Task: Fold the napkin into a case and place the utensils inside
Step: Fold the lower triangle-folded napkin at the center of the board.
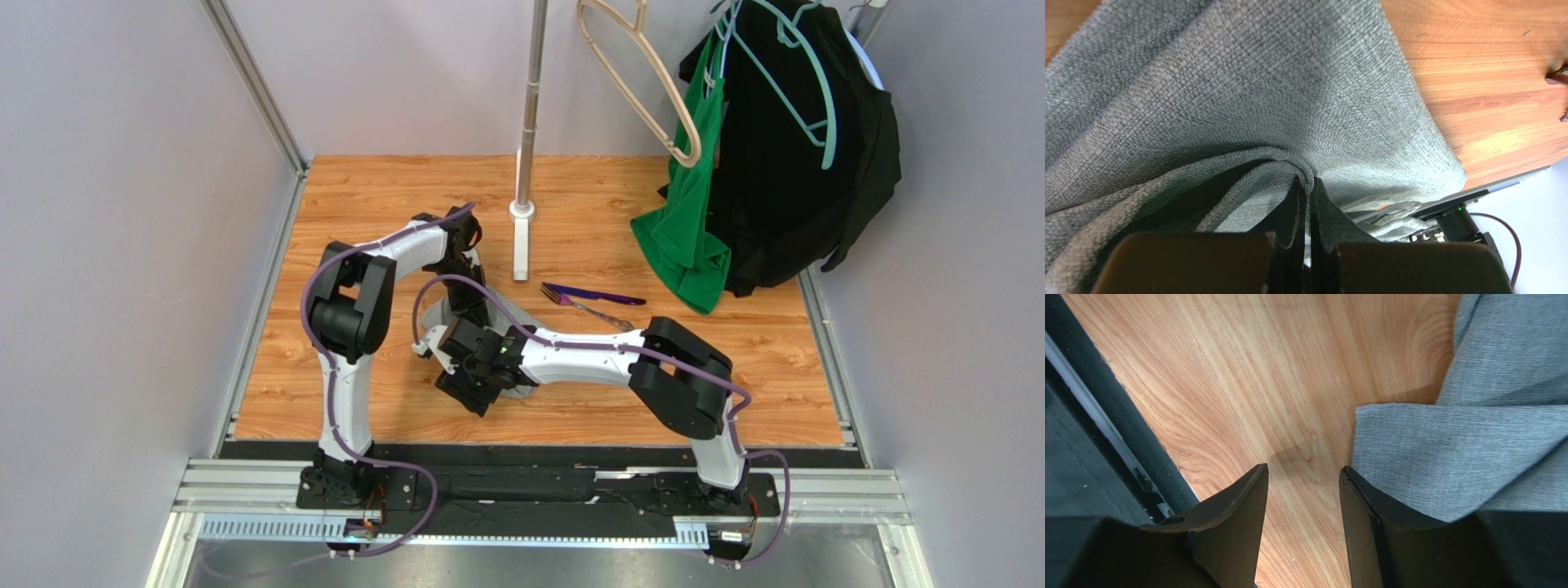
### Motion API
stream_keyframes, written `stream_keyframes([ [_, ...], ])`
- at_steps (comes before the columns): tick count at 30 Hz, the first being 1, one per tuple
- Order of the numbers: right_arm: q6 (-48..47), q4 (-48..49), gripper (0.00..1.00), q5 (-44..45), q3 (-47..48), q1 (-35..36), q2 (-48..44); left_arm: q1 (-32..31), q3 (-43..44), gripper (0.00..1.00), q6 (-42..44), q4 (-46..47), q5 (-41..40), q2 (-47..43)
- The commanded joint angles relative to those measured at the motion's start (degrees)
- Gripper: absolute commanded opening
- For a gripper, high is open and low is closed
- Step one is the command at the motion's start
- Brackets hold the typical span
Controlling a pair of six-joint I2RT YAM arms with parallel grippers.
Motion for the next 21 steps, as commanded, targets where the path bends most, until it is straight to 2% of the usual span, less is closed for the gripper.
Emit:
stream_keyframes([
  [1, -1.89, -0.05, 0.50, 6.27, 2.23, 1.26, -0.68, 0.43, -1.05, 0.00, 1.68, 3.52, -4.33, 1.02],
  [6, -3.91, 0.39, 0.50, 7.42, 3.19, 0.92, -2.97, 0.43, -0.53, 0.00, 1.50, 3.52, -3.98, 0.76],
  [21, -4.70, 2.85, 0.47, 3.04, 4.52, -1.98, 4.85, 0.43, -0.97, 0.00, 2.03, 3.43, -3.98, 0.58],
])
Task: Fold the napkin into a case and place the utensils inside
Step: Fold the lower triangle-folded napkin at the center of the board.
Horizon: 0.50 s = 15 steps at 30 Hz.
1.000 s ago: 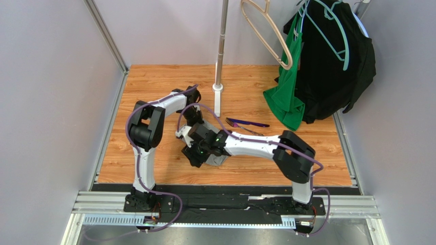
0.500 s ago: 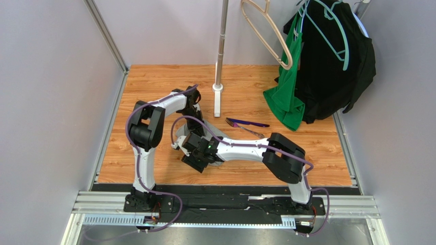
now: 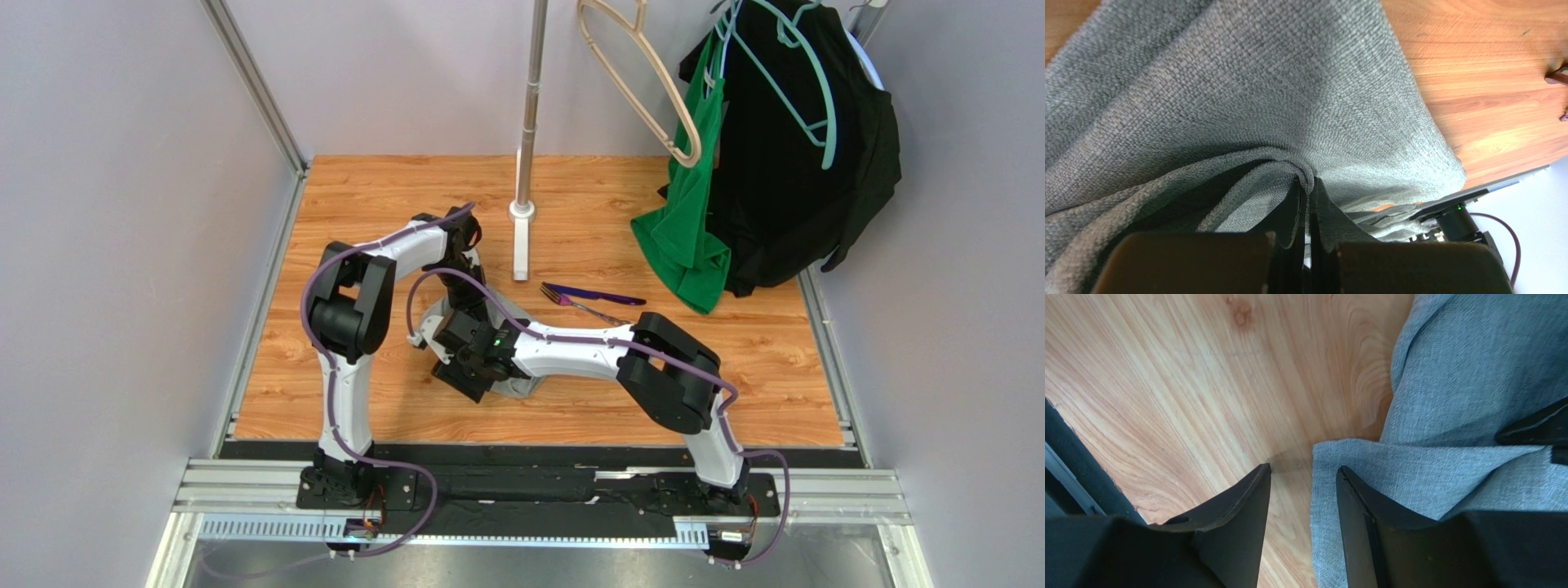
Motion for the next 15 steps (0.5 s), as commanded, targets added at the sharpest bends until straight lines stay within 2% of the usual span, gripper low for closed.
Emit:
stream_keyframes([
  [1, -1.10, 2.70, 0.45, -2.85, 0.49, -1.13, 1.71, 0.40, -0.88, 0.00, 2.07, 3.32, -4.11, 0.67],
  [6, 0.48, 4.11, 0.30, -5.50, -1.88, -1.49, 1.89, 0.40, -0.35, 0.00, 2.25, 3.06, -4.20, 0.76],
  [7, 0.75, 4.37, 0.23, -5.41, -2.58, -1.49, 1.80, 0.40, -0.27, 0.00, 2.25, 2.97, -4.37, 0.76],
  [9, 1.10, 4.64, 0.17, -4.71, -2.85, -1.49, 1.45, 0.40, -0.27, 0.00, 2.25, 2.97, -4.64, 0.67],
  [10, 1.10, 5.07, 0.07, -3.84, -3.11, -1.49, 0.75, 0.40, -0.27, 0.00, 2.34, 2.97, -4.55, 0.67],
  [11, 2.76, 5.43, 0.03, -3.31, -3.29, -1.49, 0.31, 0.40, -0.35, 0.00, 2.34, 2.97, -4.38, 0.93],
  [12, 3.29, 5.87, 0.00, -2.69, -3.46, -1.58, -0.48, 0.40, -0.35, 0.00, 2.34, 2.97, -4.29, 1.02],
  [15, 6.63, 8.41, 0.00, -1.02, -5.57, -2.01, -5.31, 0.40, -0.35, 0.00, 2.34, 3.06, -3.94, 1.28],
])
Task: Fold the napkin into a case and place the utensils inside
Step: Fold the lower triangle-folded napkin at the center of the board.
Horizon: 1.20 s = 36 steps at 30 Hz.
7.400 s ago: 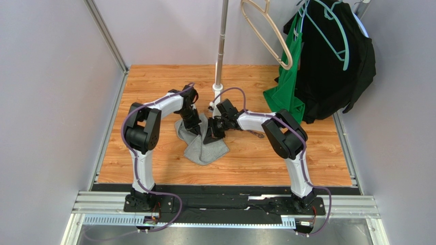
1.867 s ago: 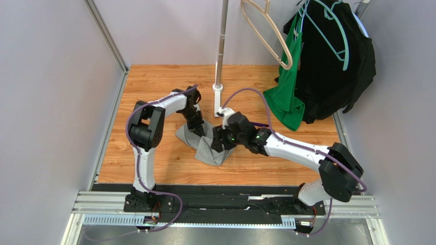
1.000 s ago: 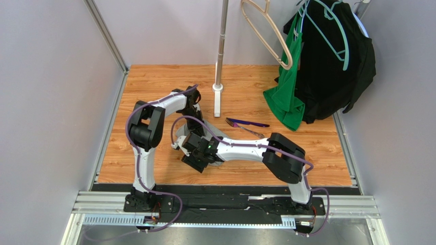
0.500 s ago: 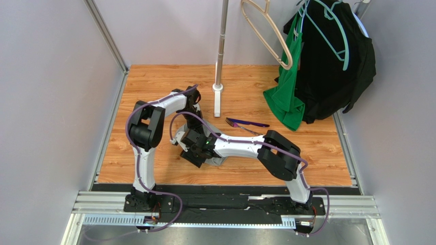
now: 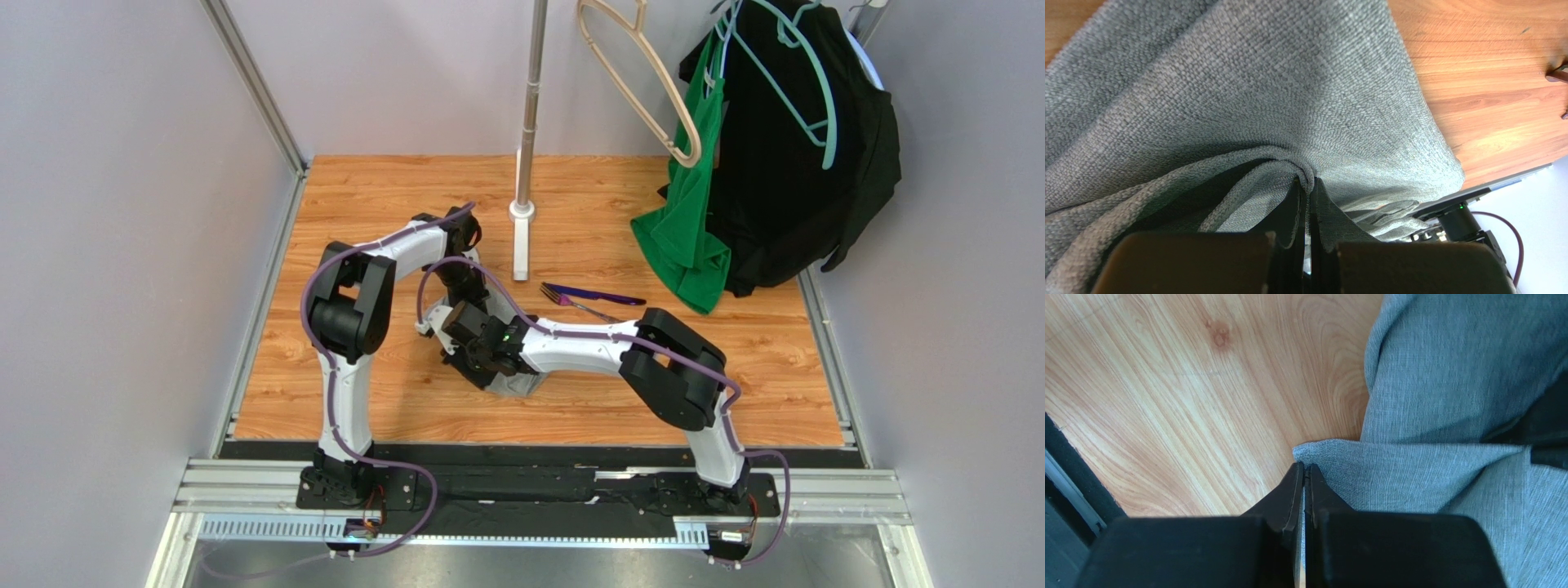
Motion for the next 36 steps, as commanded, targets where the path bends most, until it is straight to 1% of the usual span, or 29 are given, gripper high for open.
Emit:
stream_keyframes([
  [1, 6.04, 4.28, 0.00, 1.47, -4.26, -0.55, -6.45, 0.36, -0.27, 0.00, 1.68, 2.95, -4.02, 1.20],
  [2, 8.93, 5.52, 0.00, 1.47, -6.88, -0.81, -10.30, 0.36, -0.09, 0.00, 1.68, 2.86, -4.02, 1.20],
  [4, 12.37, 9.46, 0.00, 1.47, -10.58, -2.22, -14.45, 0.36, 0.17, 0.00, 1.68, 2.77, -3.93, 1.20],
  [5, 15.87, 10.61, 0.00, 1.39, -14.25, -3.62, -18.56, 0.36, 0.61, 0.00, 1.77, 2.43, -4.02, 1.28],
  [6, 17.47, 11.93, 0.00, 0.95, -16.03, -4.50, -20.16, 0.36, 0.70, 0.00, 1.77, 2.33, -4.11, 1.29],
  [9, 23.97, 18.16, 0.00, -3.86, -22.71, -8.28, -25.70, 0.36, 1.05, 0.00, 1.51, 2.25, -4.37, 1.29],
  [12, 29.32, 21.42, 0.00, -7.83, -27.19, -11.88, -27.38, 0.36, 1.23, 0.00, 1.24, 2.51, -4.46, 1.37],
  [15, 32.58, 26.43, 0.00, -11.00, -31.41, -14.17, -28.44, 0.36, 1.14, 0.00, 0.80, 2.77, -4.64, 1.46],
  [17, 34.09, 27.76, 0.00, -11.88, -33.18, -15.40, -28.88, 0.36, 1.05, 0.00, 0.71, 2.86, -5.07, 1.37],
  [22, 36.29, 29.26, 0.00, -12.50, -37.30, -16.55, -29.58, 0.27, 0.70, 0.00, 0.71, 2.95, -6.22, 1.20],
  [24, 36.12, 27.78, 0.00, -11.62, -37.84, -16.72, -29.85, 0.19, 0.70, 0.00, 0.80, 3.04, -6.83, 0.85],
  [27, 33.40, 23.48, 0.07, -9.52, -36.97, -17.34, -30.81, -0.25, 0.88, 0.00, 0.98, 2.86, -7.54, 0.67],
  [28, 32.87, 22.33, 0.15, -9.69, -36.70, -17.69, -30.99, -0.34, 1.05, 0.00, 0.98, 2.69, -7.62, 0.76],
  [29, 31.82, 21.36, 0.18, -9.95, -35.92, -18.74, -31.51, -0.43, 1.31, 0.00, 0.98, 2.60, -7.89, 0.76],
  [30, 31.03, 20.57, 0.24, -10.82, -35.47, -19.27, -31.87, -0.87, 1.40, 0.00, 1.24, 2.51, -7.98, 0.76],
  [32, 28.49, 17.84, 0.36, -9.87, -33.90, -20.50, -32.39, -1.22, 1.93, 0.00, 1.42, 1.81, -8.67, 0.58],
  [34, 26.37, 16.17, 0.46, -11.44, -30.56, -21.90, -31.79, -1.75, 2.02, 0.00, 1.68, 1.28, -9.47, 0.32],
  [35, 25.40, 15.29, 0.47, -12.05, -29.07, -23.13, -30.65, -1.84, 2.02, 0.00, 1.85, 1.11, -10.08, 0.23],
  [36, 24.18, 13.02, 0.48, -13.63, -25.31, -24.01, -28.20, -1.92, 2.11, 0.00, 2.29, 0.93, -10.52, 0.14],
])
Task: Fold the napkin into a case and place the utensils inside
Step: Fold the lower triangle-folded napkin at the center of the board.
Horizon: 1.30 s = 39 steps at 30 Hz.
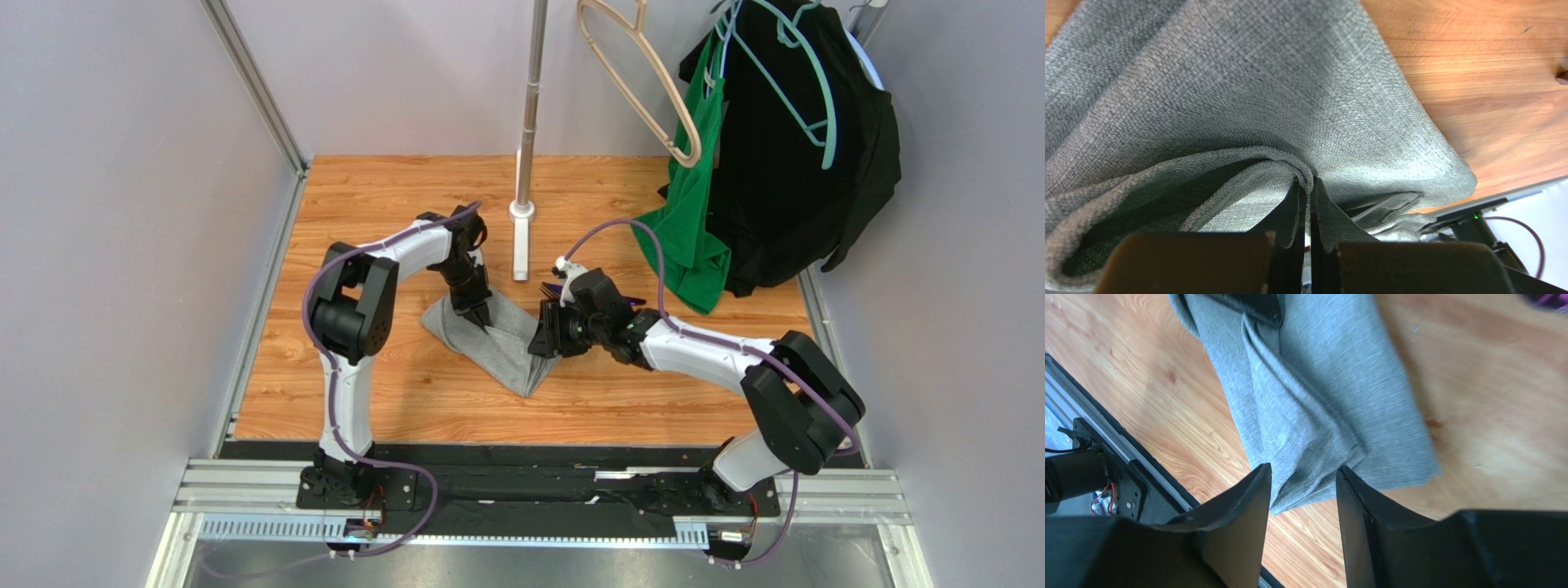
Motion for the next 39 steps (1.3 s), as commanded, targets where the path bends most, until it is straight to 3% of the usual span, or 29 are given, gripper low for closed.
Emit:
stream_keyframes([
  [1, -6.46, -5.10, 0.47, -4.32, 10.67, -3.82, 3.64, -1.00, 1.04, 0.00, 2.36, 1.39, -7.81, 0.06],
  [4, -6.81, -6.51, 0.41, -7.67, 15.25, -5.32, 8.48, -1.71, 2.09, 0.00, 4.12, -0.89, -9.04, 0.32],
  [6, -6.11, -5.55, 0.27, -10.03, 15.87, -5.41, 10.33, -2.06, 2.44, 0.00, 5.43, -1.78, -9.57, 0.41],
  [9, -4.80, -3.79, 0.15, -11.89, 15.88, -5.41, 13.05, -2.24, 1.83, 0.00, 6.93, -2.48, -9.14, -0.03],
  [21, -3.56, -1.85, 0.07, -10.58, 16.31, -5.41, 21.93, -3.20, 2.62, 0.00, 11.77, -5.82, -4.39, 0.14],
  [39, -3.30, -1.50, 0.03, -8.47, 14.03, -4.44, 22.02, -6.63, 1.39, 0.00, 12.12, -10.21, -1.66, -4.96],
])
